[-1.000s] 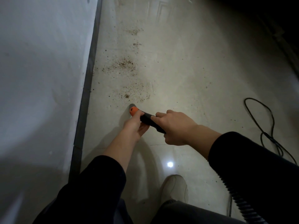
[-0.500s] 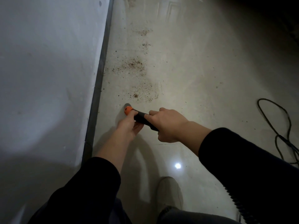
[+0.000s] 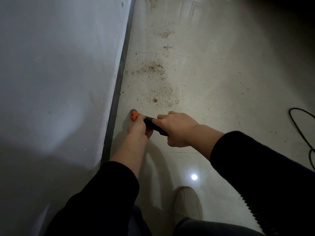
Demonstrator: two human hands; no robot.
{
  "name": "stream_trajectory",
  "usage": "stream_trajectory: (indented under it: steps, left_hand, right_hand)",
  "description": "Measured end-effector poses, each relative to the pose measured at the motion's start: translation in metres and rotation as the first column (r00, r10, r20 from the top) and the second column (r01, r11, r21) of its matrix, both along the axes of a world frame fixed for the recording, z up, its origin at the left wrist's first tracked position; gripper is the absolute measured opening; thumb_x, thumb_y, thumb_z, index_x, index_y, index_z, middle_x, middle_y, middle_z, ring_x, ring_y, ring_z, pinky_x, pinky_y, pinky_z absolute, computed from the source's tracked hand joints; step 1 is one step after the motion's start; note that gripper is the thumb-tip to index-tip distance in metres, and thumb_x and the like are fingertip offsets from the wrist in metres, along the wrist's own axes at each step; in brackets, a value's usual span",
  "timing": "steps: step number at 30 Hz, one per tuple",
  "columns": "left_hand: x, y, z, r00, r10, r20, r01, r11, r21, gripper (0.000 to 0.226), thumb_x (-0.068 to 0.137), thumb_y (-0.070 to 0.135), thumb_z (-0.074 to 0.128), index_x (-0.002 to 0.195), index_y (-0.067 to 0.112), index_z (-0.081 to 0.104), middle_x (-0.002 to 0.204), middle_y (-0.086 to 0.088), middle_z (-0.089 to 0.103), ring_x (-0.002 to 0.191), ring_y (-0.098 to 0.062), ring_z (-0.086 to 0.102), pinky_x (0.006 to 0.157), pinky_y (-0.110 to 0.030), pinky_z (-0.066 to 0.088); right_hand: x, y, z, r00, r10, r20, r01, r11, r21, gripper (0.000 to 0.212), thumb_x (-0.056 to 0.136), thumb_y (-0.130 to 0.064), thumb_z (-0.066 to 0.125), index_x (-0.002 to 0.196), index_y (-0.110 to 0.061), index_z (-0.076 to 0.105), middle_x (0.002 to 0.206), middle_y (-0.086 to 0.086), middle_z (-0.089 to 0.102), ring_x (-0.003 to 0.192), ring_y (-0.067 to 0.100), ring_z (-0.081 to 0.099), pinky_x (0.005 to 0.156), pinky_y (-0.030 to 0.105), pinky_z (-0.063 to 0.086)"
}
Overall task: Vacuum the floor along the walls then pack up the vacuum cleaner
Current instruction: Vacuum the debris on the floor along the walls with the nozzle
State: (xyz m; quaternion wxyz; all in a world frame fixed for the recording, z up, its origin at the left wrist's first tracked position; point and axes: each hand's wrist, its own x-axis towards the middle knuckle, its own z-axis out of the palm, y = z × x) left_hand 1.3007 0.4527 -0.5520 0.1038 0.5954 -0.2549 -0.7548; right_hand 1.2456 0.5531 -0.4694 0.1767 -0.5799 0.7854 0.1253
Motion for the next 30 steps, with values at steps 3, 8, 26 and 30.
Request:
stream_trajectory:
  steps: [3, 8, 26, 30]
  left_hand:
    - [0.002, -0.003, 0.000, 0.999, 0.049, 0.020, -0.049, 0.999, 0.021, 0.036, 0.093, 0.024, 0.059, 0.120, 0.001, 0.056, 0.114, -0.016, 0.063, 0.102, -0.030, 0.065, 0.081, -0.037, 0.057]
    - [0.007, -0.011, 0.004, 0.984, 0.170, 0.054, -0.173, 0.983, 0.066, 0.040, 0.090, 0.032, 0.062, 0.118, 0.004, 0.056, 0.115, -0.017, 0.063, 0.095, -0.030, 0.066, 0.080, -0.038, 0.058]
    - [0.011, -0.023, 0.007, 0.987, 0.134, -0.090, -0.119, 0.980, 0.161, 0.040, 0.096, 0.021, 0.059, 0.132, 0.004, 0.052, 0.120, -0.014, 0.062, 0.110, -0.025, 0.063, 0.088, -0.031, 0.051]
    - [0.006, -0.023, 0.004, 0.988, 0.073, -0.137, -0.052, 0.987, 0.155, 0.040, 0.096, 0.021, 0.059, 0.132, 0.005, 0.053, 0.116, -0.016, 0.063, 0.116, -0.024, 0.060, 0.089, -0.029, 0.050]
  right_hand:
    - [0.002, -0.005, 0.000, 1.000, 0.008, 0.020, -0.008, 1.000, -0.016, 0.037, 0.086, -0.013, 0.054, 0.123, -0.018, 0.050, 0.108, 0.002, 0.053, 0.082, 0.022, 0.042, 0.057, 0.029, 0.028]
    - [0.008, -0.015, -0.003, 0.998, 0.016, 0.065, -0.013, 0.998, -0.054, 0.039, 0.088, -0.012, 0.052, 0.126, -0.019, 0.050, 0.109, 0.001, 0.054, 0.083, 0.021, 0.042, 0.059, 0.029, 0.028]
    - [0.002, -0.028, -0.008, 0.997, -0.023, 0.077, 0.028, 0.998, -0.061, 0.042, 0.088, -0.011, 0.054, 0.129, -0.018, 0.047, 0.107, 0.002, 0.051, 0.084, 0.021, 0.040, 0.064, 0.030, 0.031]
    - [-0.003, -0.023, -0.010, 0.997, -0.054, 0.050, 0.057, 0.997, -0.056, 0.044, 0.089, -0.012, 0.055, 0.131, -0.017, 0.045, 0.110, 0.003, 0.050, 0.085, 0.022, 0.038, 0.065, 0.031, 0.031]
